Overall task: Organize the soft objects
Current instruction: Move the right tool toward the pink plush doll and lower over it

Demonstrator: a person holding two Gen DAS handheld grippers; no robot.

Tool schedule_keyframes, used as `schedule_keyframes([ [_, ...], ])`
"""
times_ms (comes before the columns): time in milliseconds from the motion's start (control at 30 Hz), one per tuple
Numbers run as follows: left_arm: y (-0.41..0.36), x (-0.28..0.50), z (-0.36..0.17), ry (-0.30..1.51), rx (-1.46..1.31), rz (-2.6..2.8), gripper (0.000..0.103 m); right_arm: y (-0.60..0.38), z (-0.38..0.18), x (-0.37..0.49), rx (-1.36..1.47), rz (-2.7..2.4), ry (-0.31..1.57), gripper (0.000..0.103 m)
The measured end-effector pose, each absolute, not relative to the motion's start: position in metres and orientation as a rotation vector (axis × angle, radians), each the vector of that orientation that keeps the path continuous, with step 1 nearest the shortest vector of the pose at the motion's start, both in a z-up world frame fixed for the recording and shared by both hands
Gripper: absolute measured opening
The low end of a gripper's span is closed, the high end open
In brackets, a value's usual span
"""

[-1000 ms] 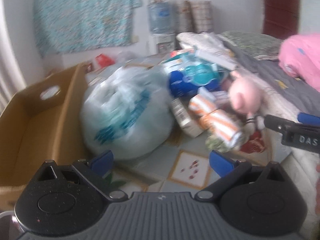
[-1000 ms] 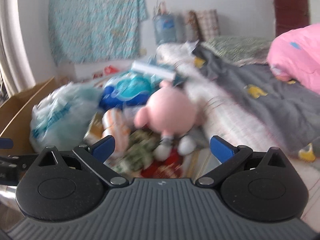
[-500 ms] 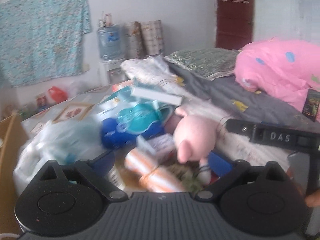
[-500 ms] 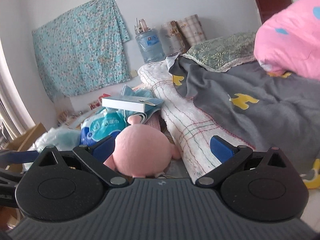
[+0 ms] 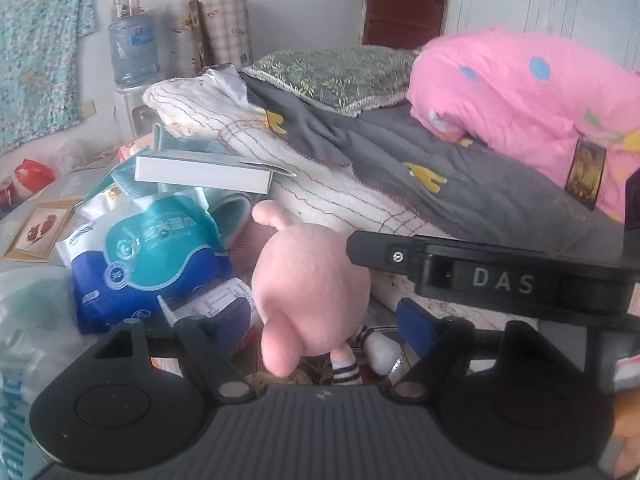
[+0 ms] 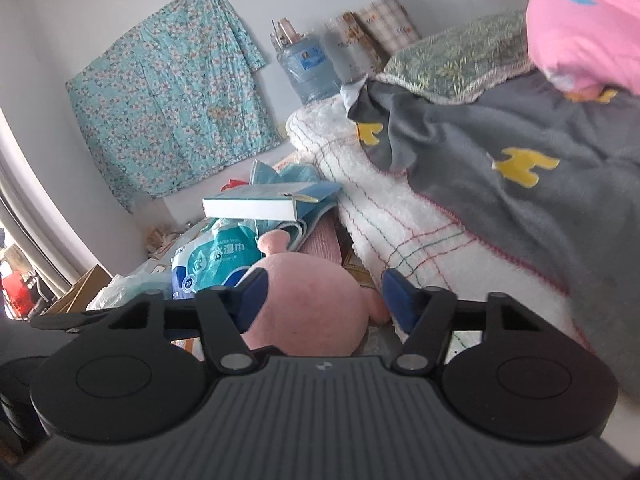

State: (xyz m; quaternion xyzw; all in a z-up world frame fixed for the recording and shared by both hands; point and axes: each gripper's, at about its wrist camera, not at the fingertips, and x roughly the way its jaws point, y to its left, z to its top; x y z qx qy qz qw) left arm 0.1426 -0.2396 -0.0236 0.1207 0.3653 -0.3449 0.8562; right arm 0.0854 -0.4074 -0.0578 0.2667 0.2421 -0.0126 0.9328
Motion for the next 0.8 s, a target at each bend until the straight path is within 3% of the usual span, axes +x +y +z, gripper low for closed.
schedule_keyframes([
  [67, -0.243, 0.147, -0.027, 0.783, 0.259, -0.721, 0.068, -0.407, -0.061, 0.089, 0.555, -0.017, 0.507, 0.052],
  [200, -0.244, 0.150, -0.029, 0.771, 0.272, -0.677, 0.055, -0.409, -0.066, 0.091, 0.576, -0.003, 0.515, 0.051],
  [800, -0.233, 0.116, 0.000, 0.654, 0.227, -0.703, 0.042, -0.417, -0.057, 0.064, 0.665, 0.010, 0.471, 0.053],
])
